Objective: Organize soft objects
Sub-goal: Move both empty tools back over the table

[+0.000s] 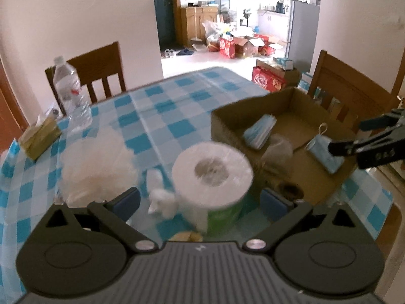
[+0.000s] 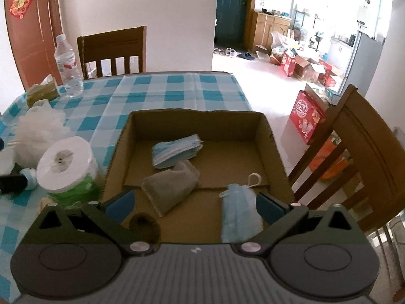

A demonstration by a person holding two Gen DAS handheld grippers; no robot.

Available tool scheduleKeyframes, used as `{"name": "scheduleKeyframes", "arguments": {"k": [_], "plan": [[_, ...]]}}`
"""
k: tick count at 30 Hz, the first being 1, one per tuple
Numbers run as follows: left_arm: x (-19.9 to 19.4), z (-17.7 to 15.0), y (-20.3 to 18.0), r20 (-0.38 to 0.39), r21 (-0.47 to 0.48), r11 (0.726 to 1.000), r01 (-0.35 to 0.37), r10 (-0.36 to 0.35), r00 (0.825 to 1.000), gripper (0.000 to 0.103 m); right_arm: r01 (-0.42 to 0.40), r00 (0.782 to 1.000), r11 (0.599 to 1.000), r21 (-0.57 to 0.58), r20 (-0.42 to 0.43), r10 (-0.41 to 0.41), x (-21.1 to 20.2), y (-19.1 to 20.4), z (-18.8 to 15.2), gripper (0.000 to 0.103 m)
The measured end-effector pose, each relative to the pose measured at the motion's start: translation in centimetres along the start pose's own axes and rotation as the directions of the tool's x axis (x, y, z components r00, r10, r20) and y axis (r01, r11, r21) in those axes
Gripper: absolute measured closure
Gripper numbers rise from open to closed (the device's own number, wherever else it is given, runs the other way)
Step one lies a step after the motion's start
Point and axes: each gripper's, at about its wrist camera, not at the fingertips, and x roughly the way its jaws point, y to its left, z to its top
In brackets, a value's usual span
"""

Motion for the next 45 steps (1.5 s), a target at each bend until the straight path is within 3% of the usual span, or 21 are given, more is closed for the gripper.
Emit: {"name": "scheduleKeyframes", "arguments": {"k": [5,9,15,24,34,45], "plan": [[-0.2,-2.2,2.1,-0.026,-0.055,0.999,0.001,-0.002,1.0,0.003,-0.028,0.999,0.999,-0.022,0.015,0.028,-0.8,2.0,-0.7,0.0],[-0.4,-3.8,3.4,-0.059,-0.048,0.999,0.005,-0.008,0.998,0.003,-0.043,0.999,0.996,-0.073,0.008,0.044,-0.9,4.2,-1.2,0.0],[-0.6,-6.1,5.6,-0.092,-0.046,0.998,-0.046,0.042,0.995,0.003,-0.084,0.996,0.989,-0.122,-0.015,0.083,-1.0,7.8,-2.2,0.0],[-0.2,-7.8,9.0,-0.117,-0.019,0.999,-0.042,0.039,0.992,0.003,-0.132,0.991,0.968,-0.212,-0.054,0.124,-0.5,13.8,-3.5,0.0],[0.1,-10.2,11.7,-0.172,-0.03,0.998,-0.062,0.056,0.984,0.003,-0.224,0.973,0.931,-0.289,-0.121,0.197,2.2,19.7,-5.5,0.0],[-0.1,-12.9,15.3,-0.226,-0.16,0.971,-0.175,0.137,0.965,0.003,-0.305,0.952,0.852,-0.425,-0.139,0.271,4.3,25.0,-5.5,0.0]]}}
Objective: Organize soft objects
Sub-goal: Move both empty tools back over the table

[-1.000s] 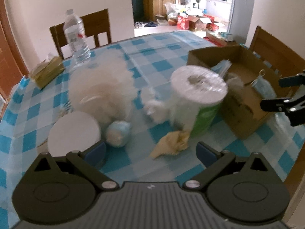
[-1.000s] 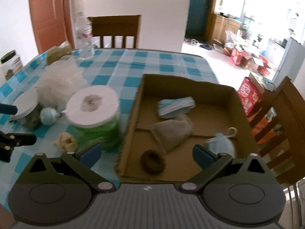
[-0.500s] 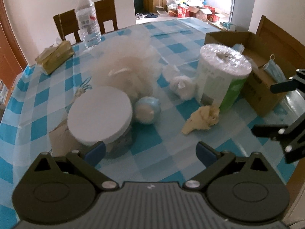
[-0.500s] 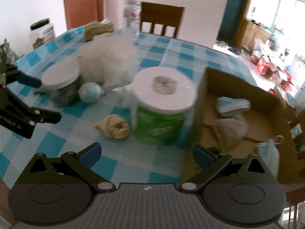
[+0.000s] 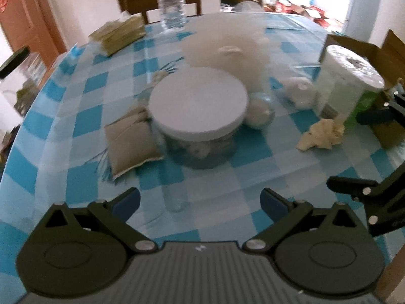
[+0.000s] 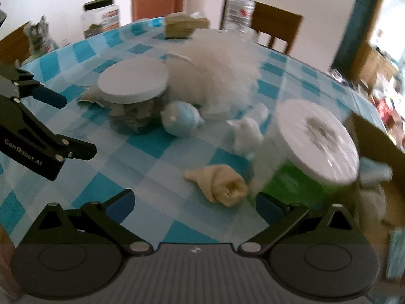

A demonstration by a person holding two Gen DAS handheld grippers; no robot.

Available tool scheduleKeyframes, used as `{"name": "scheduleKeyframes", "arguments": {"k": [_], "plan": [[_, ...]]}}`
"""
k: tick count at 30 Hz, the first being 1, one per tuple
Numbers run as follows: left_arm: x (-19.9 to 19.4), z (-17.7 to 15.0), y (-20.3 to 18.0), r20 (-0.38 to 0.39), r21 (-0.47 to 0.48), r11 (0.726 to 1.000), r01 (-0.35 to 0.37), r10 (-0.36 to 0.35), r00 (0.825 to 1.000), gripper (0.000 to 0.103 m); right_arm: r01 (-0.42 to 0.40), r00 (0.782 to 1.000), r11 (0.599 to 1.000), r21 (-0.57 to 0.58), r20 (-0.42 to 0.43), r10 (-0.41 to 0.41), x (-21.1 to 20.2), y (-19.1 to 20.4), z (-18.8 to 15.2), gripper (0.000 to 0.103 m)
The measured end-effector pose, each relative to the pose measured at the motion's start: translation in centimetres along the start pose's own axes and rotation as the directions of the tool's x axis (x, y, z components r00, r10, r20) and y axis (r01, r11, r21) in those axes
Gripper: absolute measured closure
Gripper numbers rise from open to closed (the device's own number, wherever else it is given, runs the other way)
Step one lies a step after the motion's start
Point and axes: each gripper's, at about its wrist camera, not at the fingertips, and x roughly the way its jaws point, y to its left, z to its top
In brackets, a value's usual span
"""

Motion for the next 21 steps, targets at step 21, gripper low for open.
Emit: {"name": "scheduleKeyframes", "arguments": {"k": [21], "plan": [[0.8,-0.2,1.0,-0.031,-0.057,0.998,0.008,-0.009,0.999,0.003,-0.037,0.997,0.983,-0.178,-0.078,0.024,5.6,2.1,2.2,0.0]]}}
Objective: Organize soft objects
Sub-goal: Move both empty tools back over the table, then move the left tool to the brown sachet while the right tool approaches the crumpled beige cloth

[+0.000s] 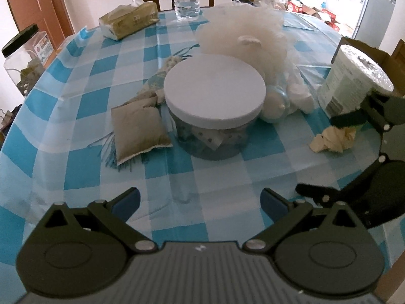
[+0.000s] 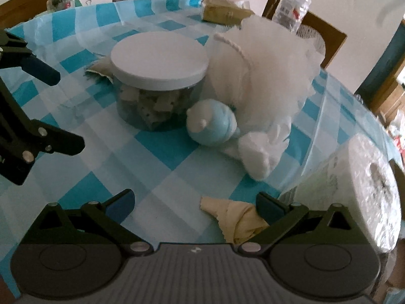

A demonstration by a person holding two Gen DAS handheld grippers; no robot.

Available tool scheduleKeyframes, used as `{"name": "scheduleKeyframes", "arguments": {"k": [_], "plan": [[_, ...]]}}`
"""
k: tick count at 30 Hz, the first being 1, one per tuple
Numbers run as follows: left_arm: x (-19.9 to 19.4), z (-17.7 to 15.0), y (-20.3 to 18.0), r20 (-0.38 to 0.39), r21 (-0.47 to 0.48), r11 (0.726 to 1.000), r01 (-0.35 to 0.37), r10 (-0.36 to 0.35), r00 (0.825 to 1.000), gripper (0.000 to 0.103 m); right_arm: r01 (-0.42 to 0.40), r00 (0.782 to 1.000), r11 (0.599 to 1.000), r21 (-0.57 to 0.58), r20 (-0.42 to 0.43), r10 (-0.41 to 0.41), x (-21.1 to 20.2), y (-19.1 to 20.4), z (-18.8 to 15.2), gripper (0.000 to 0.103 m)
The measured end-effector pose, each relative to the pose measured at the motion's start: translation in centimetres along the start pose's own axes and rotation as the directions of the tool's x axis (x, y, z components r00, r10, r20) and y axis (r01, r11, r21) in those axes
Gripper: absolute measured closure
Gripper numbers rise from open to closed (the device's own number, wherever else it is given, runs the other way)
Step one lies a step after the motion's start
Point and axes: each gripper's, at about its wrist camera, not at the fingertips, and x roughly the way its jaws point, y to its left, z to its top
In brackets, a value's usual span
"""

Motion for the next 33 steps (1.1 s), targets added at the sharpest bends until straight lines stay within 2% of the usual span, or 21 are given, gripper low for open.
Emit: {"name": "scheduleKeyframes", "arguments": {"k": [10,14,18,20,24,29,33], "plan": [[0.4,0.5,0.3,0.004,0.004,1.0,0.015,-0.015,1.0,0.003,-0.081,0.994,0.985,0.151,-0.054,0.09,-1.5,-1.2,-1.0,0.0],[0.8,0.6,0.5,-0.001,0.004,1.0,0.017,-0.017,1.0,0.003,-0.018,0.999,0.981,0.193,-0.036,0.026,-2.1,-2.0,-1.6,0.0],[1.0,0.7,0.6,-0.007,0.008,1.0,0.021,-0.021,1.0,0.003,0.016,0.997,0.97,0.242,-0.074,0.002,-1.5,-3.0,-2.3,0.0],[1.1,0.7,0.6,-0.009,0.01,1.0,0.023,-0.023,1.0,0.003,-0.005,0.997,0.968,0.25,-0.075,0.025,-1.7,-2.9,-2.4,0.0],[1.2,0.8,0.5,-0.01,0.017,0.999,0.033,-0.033,0.999,0.003,-0.119,0.991,0.944,0.308,-0.022,0.132,-2.9,-3.1,-2.6,0.0],[1.6,0.9,0.7,-0.014,0.017,1.0,0.019,-0.018,1.0,0.003,-0.047,0.997,0.945,0.323,-0.038,0.063,-2.7,-3.2,-3.1,0.0],[2.3,0.9,1.5,-0.025,-0.004,1.0,-0.018,0.018,1.0,0.003,-0.037,0.995,0.932,0.362,-0.073,0.068,-2.1,-3.8,-4.0,0.0]]}}
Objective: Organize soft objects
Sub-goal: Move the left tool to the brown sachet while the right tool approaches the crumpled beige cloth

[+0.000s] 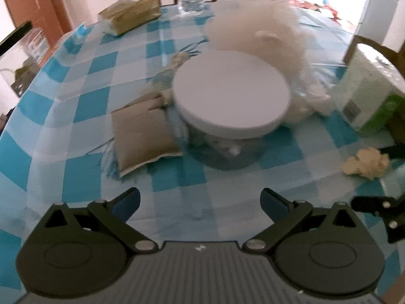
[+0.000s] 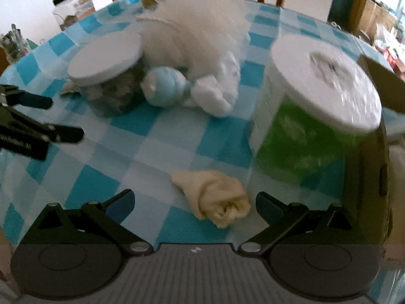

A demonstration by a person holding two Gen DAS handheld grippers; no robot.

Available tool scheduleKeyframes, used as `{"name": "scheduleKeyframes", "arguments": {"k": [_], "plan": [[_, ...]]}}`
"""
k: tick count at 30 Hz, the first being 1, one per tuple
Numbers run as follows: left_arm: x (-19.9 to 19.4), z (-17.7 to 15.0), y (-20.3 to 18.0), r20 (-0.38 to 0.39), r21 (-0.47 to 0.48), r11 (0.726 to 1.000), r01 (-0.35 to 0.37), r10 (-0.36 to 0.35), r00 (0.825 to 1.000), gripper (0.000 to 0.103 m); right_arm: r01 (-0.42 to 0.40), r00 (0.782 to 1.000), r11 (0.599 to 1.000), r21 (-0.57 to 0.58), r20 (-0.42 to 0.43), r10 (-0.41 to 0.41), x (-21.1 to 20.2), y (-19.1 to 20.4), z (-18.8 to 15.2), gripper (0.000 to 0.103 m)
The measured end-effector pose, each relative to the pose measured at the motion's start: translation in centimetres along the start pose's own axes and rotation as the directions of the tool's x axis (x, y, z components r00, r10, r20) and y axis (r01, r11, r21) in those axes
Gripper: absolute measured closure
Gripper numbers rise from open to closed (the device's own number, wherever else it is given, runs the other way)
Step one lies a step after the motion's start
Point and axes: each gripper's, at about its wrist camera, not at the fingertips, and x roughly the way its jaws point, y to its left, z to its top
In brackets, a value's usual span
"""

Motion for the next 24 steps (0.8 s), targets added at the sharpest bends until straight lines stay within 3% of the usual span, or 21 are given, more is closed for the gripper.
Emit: {"name": "scheduleKeyframes", "arguments": {"k": [4,13,19,24], "plan": [[0.7,0.2,1.3,0.001,-0.056,0.997,-0.048,0.048,0.999,0.003,0.022,1.0,1.0,-0.014,0.006,-0.021,0.3,0.4,-0.7,0.0],[1.3,1.7,3.6,0.088,-0.114,0.984,-0.137,0.148,0.985,0.006,0.049,0.997,0.998,-0.049,0.054,-0.046,0.1,1.0,-1.9,0.0],[2.1,2.2,4.8,0.105,-0.131,0.987,-0.095,0.109,0.988,0.016,0.053,0.997,0.998,-0.042,0.062,-0.05,0.1,1.0,-2.0,0.0],[2.3,2.2,4.7,0.113,-0.115,0.992,-0.043,0.056,0.992,0.044,0.06,0.996,0.998,-0.029,0.07,-0.058,0.2,1.2,-2.1,0.0]]}}
